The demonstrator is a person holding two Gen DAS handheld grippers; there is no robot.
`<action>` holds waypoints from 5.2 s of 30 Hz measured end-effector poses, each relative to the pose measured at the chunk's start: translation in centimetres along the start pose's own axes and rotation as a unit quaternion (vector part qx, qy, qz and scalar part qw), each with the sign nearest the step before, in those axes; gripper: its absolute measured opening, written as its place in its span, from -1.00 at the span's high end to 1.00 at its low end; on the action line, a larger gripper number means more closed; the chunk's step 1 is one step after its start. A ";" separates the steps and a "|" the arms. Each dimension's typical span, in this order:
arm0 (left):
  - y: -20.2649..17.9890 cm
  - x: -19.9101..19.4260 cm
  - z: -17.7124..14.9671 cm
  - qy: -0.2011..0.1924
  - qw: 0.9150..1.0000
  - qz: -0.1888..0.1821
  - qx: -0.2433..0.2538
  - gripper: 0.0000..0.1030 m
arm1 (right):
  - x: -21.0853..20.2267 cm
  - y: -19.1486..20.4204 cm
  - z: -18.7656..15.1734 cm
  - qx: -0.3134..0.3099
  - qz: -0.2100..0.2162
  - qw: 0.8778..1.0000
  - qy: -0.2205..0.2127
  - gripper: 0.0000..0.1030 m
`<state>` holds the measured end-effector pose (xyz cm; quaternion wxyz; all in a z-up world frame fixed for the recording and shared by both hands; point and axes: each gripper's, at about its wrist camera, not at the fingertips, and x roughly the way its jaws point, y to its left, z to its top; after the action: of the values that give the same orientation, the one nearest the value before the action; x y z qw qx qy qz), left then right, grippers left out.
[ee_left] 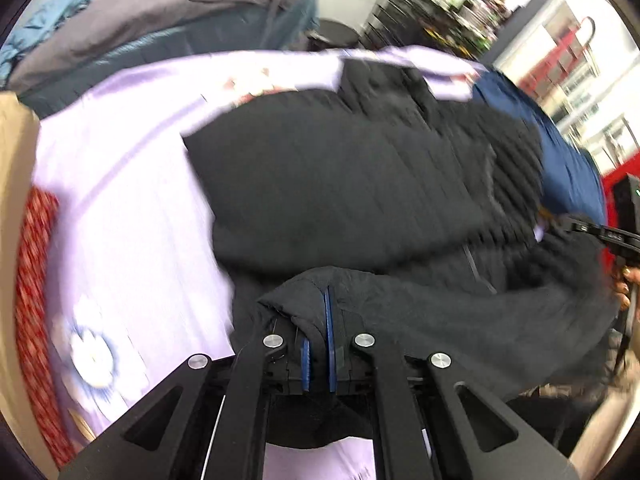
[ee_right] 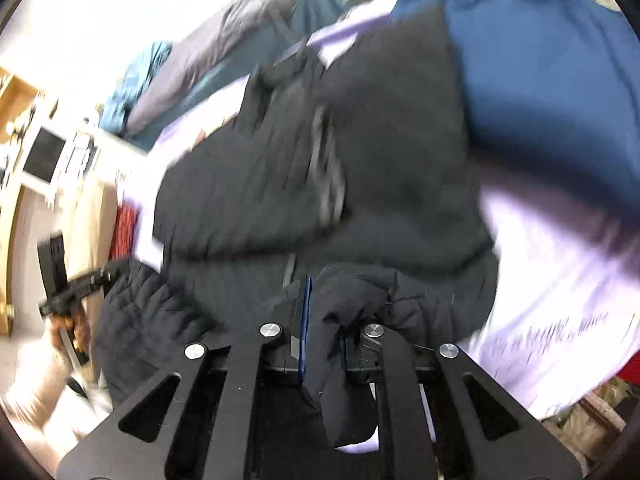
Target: Fold large clothes
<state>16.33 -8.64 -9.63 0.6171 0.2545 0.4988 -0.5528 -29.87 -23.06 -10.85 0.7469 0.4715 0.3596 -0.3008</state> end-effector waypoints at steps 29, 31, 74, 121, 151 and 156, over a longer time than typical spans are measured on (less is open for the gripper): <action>6.7 -3.3 9.7 -0.090 0.973 0.062 -0.202 -0.79 | 5.5 -5.6 15.7 0.182 -0.011 0.983 -0.030 0.78; 6.1 -4.1 9.1 -0.106 0.974 0.074 -0.185 -0.79 | 6.1 -5.7 16.0 0.195 -0.013 0.980 -0.027 0.78; -11.9 7.0 2.7 0.013 0.989 0.145 0.023 -0.79 | -6.7 -1.4 12.2 0.122 -0.021 0.980 -0.155 -0.63; -8.1 17.1 10.8 0.081 0.977 0.189 0.050 -0.90 | 20.0 9.0 9.1 -0.225 -0.320 0.917 0.079 -0.89; -7.2 7.3 -2.3 0.025 0.986 0.158 -0.039 -0.83 | 5.2 3.6 5.8 -0.147 -0.267 0.948 -0.088 -0.89; -7.8 7.4 -2.1 0.029 0.987 0.152 -0.033 -0.83 | 3.3 1.0 7.2 -0.130 -0.231 0.960 -0.093 -0.89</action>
<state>7.54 -12.02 -15.15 0.6874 0.3226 0.4899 -0.4282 -25.39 -29.69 -10.97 0.7424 0.2443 0.4232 -0.4583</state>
